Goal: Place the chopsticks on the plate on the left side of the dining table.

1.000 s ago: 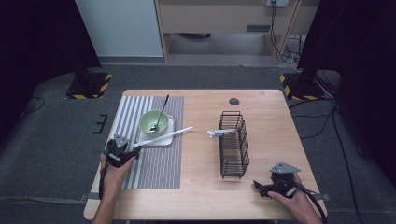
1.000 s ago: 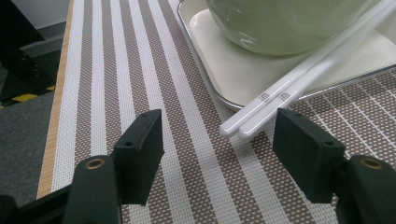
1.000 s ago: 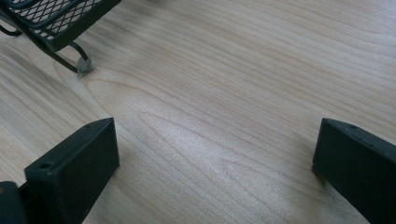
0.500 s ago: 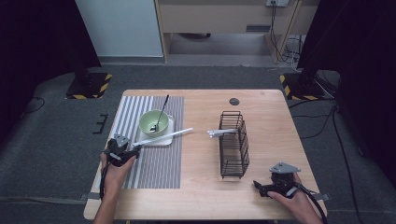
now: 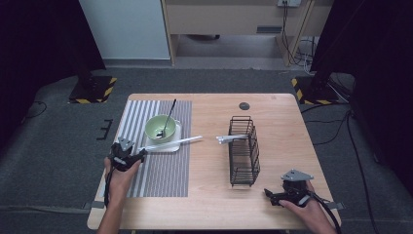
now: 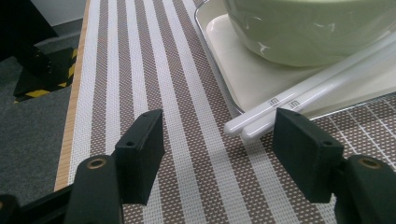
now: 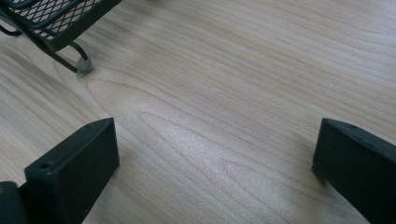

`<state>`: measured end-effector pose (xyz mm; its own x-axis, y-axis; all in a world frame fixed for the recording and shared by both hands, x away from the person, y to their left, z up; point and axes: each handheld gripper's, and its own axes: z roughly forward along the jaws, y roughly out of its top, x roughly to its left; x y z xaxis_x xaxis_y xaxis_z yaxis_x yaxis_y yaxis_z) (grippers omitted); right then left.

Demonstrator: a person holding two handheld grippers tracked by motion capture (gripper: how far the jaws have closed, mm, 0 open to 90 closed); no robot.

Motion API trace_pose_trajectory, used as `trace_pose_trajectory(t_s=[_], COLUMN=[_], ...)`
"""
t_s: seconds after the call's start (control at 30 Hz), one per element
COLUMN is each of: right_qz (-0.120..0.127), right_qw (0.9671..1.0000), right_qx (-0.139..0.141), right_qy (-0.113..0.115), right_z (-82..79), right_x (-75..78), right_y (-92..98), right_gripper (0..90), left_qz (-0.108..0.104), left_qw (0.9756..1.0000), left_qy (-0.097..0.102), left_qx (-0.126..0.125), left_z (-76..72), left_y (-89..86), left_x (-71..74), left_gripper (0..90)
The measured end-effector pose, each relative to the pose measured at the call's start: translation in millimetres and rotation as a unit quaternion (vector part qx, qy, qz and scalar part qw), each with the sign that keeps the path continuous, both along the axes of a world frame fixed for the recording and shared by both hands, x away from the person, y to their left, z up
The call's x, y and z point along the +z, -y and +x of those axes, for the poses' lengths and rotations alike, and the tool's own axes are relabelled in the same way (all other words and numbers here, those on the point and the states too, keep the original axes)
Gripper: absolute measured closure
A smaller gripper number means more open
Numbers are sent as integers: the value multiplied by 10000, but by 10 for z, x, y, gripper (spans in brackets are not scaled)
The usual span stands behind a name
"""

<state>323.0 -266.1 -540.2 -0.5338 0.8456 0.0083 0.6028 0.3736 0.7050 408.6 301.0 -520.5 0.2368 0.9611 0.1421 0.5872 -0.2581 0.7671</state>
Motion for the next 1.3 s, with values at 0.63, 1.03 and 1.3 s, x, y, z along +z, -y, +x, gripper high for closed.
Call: trace_pose_trajectory(t_s=[0.63, 1.03, 1.3], right_qz=[-3, -2, -2], right_qw=[10000, 10000, 10000], right_qx=[5, 3, 3], right_qy=[-4, -4, -4], right_z=[0, 0, 0], right_x=[1, 0, 0], right_y=[1, 1, 1], right_gripper=[3, 3, 3], left_qz=[-195, -167, -146], left_qw=[9998, 9998, 9998], left_qy=[-15, -39, -57], left_qx=[103, 117, 134], left_z=[41, 70, 81], left_y=[-62, -59, -69], left_x=[-31, -40, -35], left_gripper=[338, 336, 335])
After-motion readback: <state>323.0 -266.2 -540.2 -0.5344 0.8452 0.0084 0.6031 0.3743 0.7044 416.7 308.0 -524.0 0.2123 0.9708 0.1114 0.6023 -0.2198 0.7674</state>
